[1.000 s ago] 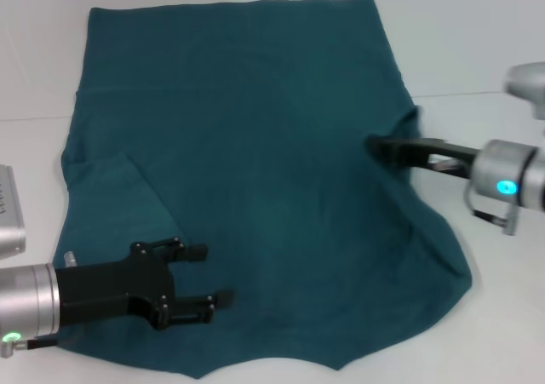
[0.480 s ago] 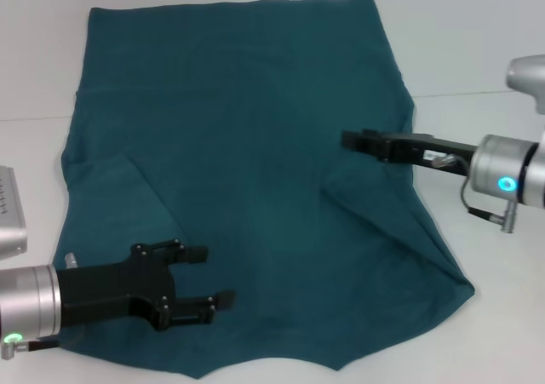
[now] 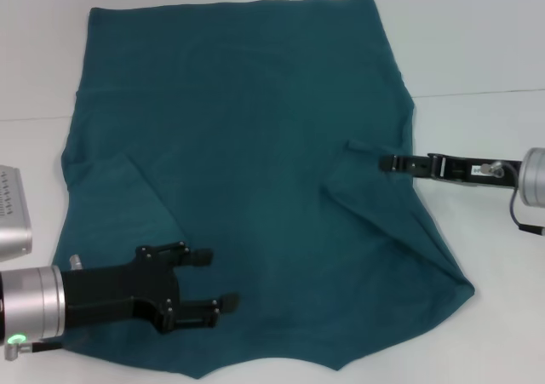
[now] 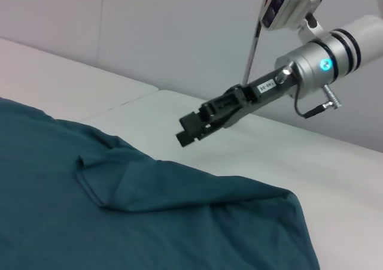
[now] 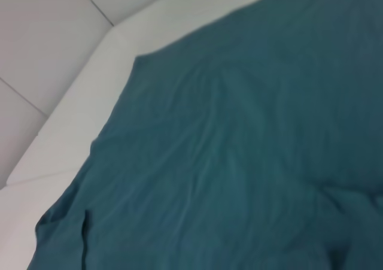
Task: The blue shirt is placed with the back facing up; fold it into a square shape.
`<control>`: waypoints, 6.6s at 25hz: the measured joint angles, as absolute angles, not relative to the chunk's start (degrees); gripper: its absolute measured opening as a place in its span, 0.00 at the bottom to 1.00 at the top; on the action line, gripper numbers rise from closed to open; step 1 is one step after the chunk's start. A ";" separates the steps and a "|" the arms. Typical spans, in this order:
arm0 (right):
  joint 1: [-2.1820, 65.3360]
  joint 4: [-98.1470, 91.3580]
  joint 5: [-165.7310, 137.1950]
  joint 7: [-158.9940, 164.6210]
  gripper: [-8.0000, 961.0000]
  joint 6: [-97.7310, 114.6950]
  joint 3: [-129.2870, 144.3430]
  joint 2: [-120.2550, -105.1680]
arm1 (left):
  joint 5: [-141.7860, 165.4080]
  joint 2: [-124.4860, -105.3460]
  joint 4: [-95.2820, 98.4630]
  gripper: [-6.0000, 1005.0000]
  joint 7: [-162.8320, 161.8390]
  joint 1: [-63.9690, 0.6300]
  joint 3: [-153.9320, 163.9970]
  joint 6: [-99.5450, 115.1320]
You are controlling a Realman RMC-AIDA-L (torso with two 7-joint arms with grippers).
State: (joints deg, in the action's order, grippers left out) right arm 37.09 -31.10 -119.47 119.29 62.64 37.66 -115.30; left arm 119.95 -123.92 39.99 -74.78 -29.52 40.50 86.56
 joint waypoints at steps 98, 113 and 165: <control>29.35 -32.86 -105.80 97.41 0.91 83.37 32.76 -117.43 | 119.96 -123.83 44.82 0.82 -85.22 -27.23 39.72 87.19; 29.77 -32.96 -105.67 99.15 0.98 82.14 30.77 -116.72 | 125.96 -122.40 51.45 0.82 -106.62 -24.09 26.94 81.24; 29.35 -33.23 -105.75 102.03 0.97 82.92 30.67 -116.44 | 142.97 -120.38 53.19 0.82 -116.55 -26.61 25.84 89.40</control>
